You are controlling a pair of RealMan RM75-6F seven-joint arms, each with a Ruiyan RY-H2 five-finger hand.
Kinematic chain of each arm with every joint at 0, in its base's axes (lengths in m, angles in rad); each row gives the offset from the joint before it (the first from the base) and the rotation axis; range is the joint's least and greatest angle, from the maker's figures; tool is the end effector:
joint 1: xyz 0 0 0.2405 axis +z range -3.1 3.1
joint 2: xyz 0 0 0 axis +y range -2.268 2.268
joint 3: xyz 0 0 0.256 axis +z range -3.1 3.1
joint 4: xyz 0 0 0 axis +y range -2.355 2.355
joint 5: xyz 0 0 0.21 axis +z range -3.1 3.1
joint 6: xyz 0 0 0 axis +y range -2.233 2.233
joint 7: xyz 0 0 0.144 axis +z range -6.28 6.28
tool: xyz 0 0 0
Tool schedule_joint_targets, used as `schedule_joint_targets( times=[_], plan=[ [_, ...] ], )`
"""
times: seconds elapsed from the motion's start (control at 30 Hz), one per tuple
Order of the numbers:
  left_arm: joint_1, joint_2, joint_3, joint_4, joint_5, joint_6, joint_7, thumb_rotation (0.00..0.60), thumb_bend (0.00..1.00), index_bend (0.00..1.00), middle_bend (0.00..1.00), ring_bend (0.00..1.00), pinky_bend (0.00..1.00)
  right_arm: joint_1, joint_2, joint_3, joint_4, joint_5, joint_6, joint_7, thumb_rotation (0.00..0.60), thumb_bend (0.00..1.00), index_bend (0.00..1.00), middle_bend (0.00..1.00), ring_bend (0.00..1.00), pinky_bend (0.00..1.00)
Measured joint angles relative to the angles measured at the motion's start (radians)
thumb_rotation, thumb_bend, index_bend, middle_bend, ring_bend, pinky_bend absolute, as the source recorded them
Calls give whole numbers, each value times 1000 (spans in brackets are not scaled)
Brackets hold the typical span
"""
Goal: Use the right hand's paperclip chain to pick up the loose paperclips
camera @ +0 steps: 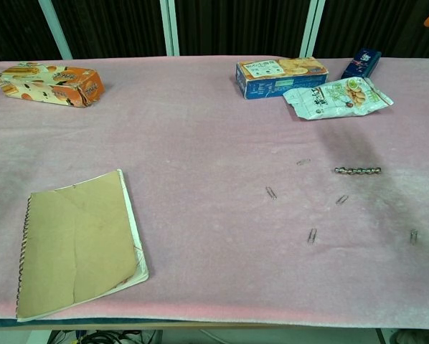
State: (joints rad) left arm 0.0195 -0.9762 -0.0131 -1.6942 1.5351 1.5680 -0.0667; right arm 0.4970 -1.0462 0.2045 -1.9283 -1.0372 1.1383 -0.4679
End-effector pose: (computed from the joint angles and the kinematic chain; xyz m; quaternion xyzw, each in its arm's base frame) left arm -0.3139 0.1405 0.2003 -0.5740 -0.3978 -0.3807 0.6061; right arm -0.2000 -0.2978 0.1380 0.6748 -0.3730 0.3261 0.5469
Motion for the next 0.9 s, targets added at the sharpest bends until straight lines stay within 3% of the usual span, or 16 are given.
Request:
schedule_joint_targets(
  times=[0.23, 0.4, 0.63, 0.9],
  plan=[
    [-1, 0, 3, -5, 0, -4, 7, 600, 224, 49, 0, 0, 0, 19, -56, -15, 15, 81, -20, -27, 600, 162, 100, 0, 5, 187],
    [1, 3, -2, -4, -12, 1, 0, 600, 224, 48, 0, 0, 0, 49, -91, 9, 17, 230, -54, -15, 600, 162, 135, 0, 8, 187],
    [-3, 7, 2, -14, -21, -21, 15, 600, 224, 46, 0, 0, 0, 143, -180, 8, 59, 405, -74, -132, 600, 167, 227, 0, 7, 187],
    [-5, 8, -2, -20, -37, -26, 20, 600, 224, 45, 0, 0, 0, 198, -347, 19, 146, 432, -18, -155, 600, 237, 311, 0, 7, 187]
  ],
)
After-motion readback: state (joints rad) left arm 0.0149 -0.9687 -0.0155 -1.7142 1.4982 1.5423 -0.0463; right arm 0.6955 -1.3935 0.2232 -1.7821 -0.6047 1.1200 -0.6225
